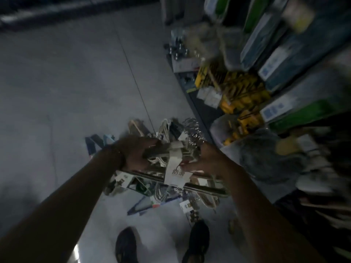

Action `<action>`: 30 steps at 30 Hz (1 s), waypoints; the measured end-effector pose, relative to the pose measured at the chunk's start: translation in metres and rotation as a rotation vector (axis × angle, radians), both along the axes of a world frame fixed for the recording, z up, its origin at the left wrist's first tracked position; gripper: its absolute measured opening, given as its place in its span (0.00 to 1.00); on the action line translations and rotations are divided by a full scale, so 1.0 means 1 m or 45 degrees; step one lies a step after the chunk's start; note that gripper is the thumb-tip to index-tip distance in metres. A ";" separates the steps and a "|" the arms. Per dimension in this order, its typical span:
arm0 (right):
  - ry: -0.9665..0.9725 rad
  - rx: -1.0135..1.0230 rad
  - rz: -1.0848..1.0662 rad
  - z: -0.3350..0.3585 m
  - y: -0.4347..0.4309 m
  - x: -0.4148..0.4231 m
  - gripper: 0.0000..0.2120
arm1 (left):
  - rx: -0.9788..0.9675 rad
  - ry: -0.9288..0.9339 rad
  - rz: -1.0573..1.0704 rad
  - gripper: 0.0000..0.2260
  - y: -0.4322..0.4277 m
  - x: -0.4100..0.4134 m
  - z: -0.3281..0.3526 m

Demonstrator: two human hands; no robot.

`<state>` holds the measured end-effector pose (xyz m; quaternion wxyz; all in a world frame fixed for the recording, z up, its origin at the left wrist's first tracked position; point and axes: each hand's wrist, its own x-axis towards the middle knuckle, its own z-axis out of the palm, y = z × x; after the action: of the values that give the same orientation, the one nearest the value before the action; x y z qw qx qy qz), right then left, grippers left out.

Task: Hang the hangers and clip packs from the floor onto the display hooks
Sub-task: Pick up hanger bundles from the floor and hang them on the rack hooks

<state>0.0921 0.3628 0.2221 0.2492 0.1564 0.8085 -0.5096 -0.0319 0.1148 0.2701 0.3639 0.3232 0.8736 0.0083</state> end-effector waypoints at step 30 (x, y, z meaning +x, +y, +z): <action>0.297 1.458 -1.526 0.502 -0.092 0.399 0.21 | 1.473 -1.049 0.430 0.09 0.141 0.339 0.396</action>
<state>0.4915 0.2704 0.7241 -0.2673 0.6086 0.7429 -0.0793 0.3073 0.2556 0.6657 0.4278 0.2953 0.5595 0.6455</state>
